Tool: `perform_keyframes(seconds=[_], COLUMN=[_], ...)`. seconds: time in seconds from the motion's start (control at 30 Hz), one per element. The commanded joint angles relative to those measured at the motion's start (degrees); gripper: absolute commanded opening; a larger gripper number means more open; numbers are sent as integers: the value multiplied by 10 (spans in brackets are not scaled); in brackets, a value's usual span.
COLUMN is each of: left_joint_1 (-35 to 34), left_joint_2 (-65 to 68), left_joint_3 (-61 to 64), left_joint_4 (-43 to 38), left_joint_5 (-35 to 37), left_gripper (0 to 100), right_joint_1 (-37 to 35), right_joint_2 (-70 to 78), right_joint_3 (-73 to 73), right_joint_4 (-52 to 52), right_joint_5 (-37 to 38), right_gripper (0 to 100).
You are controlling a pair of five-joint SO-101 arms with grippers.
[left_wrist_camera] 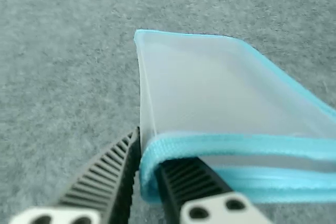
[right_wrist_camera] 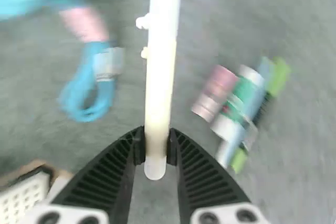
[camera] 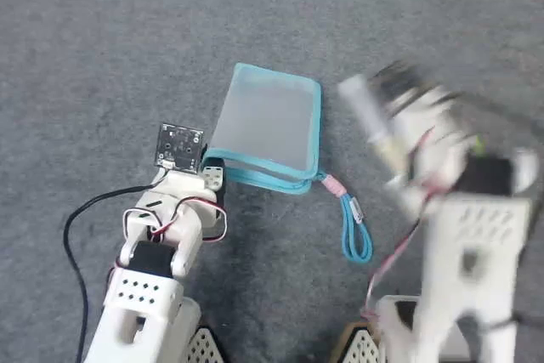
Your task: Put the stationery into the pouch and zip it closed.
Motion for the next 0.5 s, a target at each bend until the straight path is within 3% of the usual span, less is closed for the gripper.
perform_keyframes(seconds=[0.0, 0.13, 0.3, 0.47], left_joint_1=[-6, -6, -6, -6], left_joint_2=[5, 5, 5, 5], left_joint_3=[-11, -11, -11, -11], left_joint_4=[-21, -21, -21, -21], left_joint_5=[8, 7, 6, 6], left_gripper=[12, 12, 12, 12], right_joint_1=[-201, -278, -277, -277], right_joint_2=[-158, -175, -134, -86], right_joint_3=[148, 196, 199, 198], right_joint_4=[6, 12, 6, -55], right_joint_5=[-5, -12, -34, -118], right_gripper=[6, 6, 6, 6])
